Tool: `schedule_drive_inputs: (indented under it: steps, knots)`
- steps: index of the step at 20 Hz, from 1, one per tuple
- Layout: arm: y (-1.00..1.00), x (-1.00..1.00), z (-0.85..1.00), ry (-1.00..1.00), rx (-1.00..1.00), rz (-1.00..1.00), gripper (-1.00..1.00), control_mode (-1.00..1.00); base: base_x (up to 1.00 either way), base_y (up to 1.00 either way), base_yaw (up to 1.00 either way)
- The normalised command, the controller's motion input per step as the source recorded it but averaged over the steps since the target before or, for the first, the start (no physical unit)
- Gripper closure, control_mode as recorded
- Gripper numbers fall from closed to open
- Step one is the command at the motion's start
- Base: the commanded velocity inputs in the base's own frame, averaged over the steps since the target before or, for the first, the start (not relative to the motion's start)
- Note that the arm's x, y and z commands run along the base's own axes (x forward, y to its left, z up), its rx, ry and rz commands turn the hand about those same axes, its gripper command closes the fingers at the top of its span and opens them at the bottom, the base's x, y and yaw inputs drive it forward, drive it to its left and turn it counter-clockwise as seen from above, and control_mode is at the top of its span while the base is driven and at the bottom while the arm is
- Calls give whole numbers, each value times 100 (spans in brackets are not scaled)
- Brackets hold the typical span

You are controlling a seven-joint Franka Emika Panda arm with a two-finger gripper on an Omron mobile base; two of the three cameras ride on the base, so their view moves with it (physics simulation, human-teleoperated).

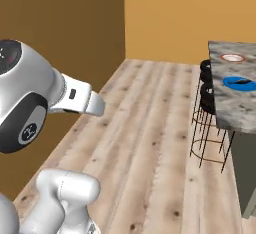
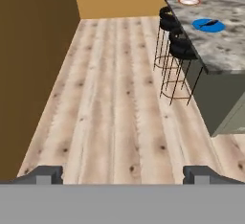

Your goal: Transport the fish and lime to the fridge. Place the fish on the rack containing meat and place the lime on the rack containing the vegetable, ensuring meats and vegetables are on different racks.

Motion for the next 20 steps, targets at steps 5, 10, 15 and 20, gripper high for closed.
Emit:
schedule_drive_inputs:
  steps: [5, 10, 15, 20]
  knots:
    - [0, 0, 0, 0, 0, 0, -100, 100, 94, 100, -47]
    - [0, 0, 0, 0, 0, 0, -100, 100, 99, 100, -51]
    - [0, 0, 0, 0, 0, 0, -100, 100, 100, 88, -63]
    - [0, 0, 0, 0, 0, 0, -100, 100, 100, 81, -68]
